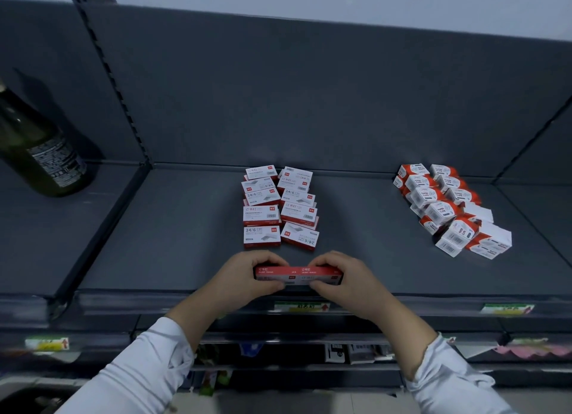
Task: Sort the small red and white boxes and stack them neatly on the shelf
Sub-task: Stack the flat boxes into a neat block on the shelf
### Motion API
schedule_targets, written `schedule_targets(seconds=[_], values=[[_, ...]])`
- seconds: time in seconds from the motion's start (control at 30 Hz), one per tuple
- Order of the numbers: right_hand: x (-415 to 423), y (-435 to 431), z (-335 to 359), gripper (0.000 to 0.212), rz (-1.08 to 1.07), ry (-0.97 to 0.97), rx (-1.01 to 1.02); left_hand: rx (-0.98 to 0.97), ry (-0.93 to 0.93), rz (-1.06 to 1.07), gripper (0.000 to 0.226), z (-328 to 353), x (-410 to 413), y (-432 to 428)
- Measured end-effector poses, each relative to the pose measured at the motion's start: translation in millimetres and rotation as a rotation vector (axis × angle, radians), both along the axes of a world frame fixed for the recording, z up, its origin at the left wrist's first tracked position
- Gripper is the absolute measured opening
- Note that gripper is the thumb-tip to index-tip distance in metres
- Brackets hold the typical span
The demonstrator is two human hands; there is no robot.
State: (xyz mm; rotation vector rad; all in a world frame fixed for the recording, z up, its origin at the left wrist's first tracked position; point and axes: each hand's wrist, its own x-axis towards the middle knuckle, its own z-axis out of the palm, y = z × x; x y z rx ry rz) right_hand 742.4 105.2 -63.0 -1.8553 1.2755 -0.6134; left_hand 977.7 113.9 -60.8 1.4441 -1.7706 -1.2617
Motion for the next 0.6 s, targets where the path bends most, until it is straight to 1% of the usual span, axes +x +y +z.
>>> schedule_targets(seconds=[0.03, 0.1, 0.17, 0.2, 0.23, 0.3, 0.37, 0.47, 0.53, 0.6], values=[[-0.9, -0.2, 1.0, 0.024, 0.004, -0.028, 0.042, 0.008, 0.019, 0.002, 0.033, 0.1, 0.2, -0.3], [-1.4, -2.1, 4.4, 0.027, -0.022, -0.130, 0.147, 0.037, 0.152, 0.050, 0.039, 2.6, 1.5, -1.6], [0.1, -8.1, 8.9, 0.021, -0.106, -0.239, 0.208, 0.043, 0.307, 0.161, 0.033, 6.6, 7.1, -6.1], [0.8, -13.0, 11.6, 0.017, -0.165, -0.255, 0.206, 0.023, 0.327, 0.223, 0.028, 7.8, 11.5, -10.0], [1.6, -19.1, 14.7, 0.014, -0.220, -0.235, 0.185, -0.015, 0.288, 0.283, 0.024, 6.8, 16.5, -15.3], [1.8, -33.8, 19.0, 0.013, -0.294, -0.106, 0.147, -0.091, 0.107, 0.379, 0.022, 1.7, 26.5, -28.3], [3.4, -48.8, 21.7, 0.021, -0.308, 0.060, 0.144, -0.091, -0.040, 0.418, 0.028, -2.6, 32.2, -40.0], [11.5, -65.3, 24.3, 0.038, -0.269, 0.286, 0.193, -0.034, -0.251, 0.388, 0.039, -4.8, 30.6, -50.9], [18.9, -69.6, 28.8, 0.040, -0.228, 0.360, 0.203, -0.047, -0.327, 0.382, 0.041, -5.2, 27.6, -54.2], [25.1, -69.7, 32.9, 0.035, -0.199, 0.384, 0.199, -0.061, -0.320, 0.384, 0.040, -4.7, 24.9, -53.8]])
